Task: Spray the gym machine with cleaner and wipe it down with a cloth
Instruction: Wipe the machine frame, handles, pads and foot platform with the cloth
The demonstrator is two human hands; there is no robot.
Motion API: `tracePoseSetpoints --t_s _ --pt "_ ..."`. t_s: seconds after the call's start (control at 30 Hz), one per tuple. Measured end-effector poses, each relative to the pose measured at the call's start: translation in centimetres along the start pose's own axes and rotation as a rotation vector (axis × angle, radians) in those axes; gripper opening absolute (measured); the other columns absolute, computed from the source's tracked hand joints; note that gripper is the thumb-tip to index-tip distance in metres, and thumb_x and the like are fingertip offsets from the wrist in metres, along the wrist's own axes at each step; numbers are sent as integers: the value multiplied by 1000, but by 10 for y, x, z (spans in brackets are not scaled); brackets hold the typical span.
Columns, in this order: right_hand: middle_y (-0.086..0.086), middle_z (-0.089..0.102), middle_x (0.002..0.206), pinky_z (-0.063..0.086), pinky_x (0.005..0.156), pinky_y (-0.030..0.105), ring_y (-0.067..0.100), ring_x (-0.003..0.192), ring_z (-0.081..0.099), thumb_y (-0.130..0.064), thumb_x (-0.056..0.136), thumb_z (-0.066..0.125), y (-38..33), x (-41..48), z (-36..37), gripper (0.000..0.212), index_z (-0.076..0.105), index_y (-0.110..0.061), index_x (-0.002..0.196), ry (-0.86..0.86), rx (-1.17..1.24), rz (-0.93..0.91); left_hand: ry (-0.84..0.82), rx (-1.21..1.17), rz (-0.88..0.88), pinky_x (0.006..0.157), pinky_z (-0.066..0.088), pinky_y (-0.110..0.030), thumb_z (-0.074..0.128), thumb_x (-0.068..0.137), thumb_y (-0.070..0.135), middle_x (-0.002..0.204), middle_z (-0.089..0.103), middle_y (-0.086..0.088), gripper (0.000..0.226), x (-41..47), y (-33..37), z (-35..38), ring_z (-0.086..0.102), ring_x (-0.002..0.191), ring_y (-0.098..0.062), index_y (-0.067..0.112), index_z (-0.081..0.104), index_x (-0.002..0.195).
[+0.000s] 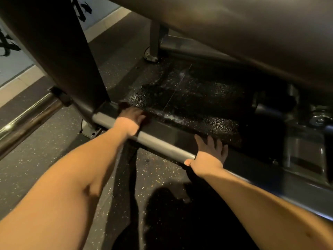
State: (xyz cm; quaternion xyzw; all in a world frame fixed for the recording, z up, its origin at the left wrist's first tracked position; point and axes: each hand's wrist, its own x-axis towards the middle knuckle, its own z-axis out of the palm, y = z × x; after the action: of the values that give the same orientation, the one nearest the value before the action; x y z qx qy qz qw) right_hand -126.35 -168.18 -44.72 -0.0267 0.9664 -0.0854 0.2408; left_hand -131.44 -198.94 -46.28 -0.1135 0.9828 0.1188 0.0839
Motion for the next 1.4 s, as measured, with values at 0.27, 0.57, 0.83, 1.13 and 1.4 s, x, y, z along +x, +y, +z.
tracePoseSetpoints --t_s 0.27,0.57,0.83,1.13,1.4 --pt "12 1 172 -2 120 71 42 157 -3 -62 81 77 -30 12 -11 115 1 -37 163 -118 -43 61 -36 6 182 125 17 -50 48 108 26 164 36 -5 46 -47 50 16 20 156 -29 16 47 153" --pt "9 -5 173 0 118 76 45 156 -7 -31 96 69 -43 11 0 95 2 -38 163 -62 -143 -110 66 -1 -185 121 29 -48 39 108 25 159 43 -16 44 -38 -44 -15 36 148 -37 8 58 144" --pt "10 -6 172 0 116 78 46 156 -8 -29 96 69 -46 15 0 96 1 -39 163 -77 -174 -98 220 -81 -343 118 29 -47 44 107 25 146 52 -26 36 -23 -66 4 44 138 -42 9 64 133" --pt "8 -2 172 7 116 78 44 156 -5 -32 91 77 -51 16 -4 103 3 -41 162 -105 -164 -65 365 -488 -122 122 -13 -19 42 111 25 169 22 -3 44 -130 67 68 -3 159 -17 10 49 151" --pt "7 -1 172 8 117 77 42 157 -4 -39 93 74 -50 15 -7 99 4 -42 162 -109 -175 -70 396 -497 -128 130 10 -38 47 108 32 159 41 -5 34 -97 30 65 21 155 -24 15 70 126"
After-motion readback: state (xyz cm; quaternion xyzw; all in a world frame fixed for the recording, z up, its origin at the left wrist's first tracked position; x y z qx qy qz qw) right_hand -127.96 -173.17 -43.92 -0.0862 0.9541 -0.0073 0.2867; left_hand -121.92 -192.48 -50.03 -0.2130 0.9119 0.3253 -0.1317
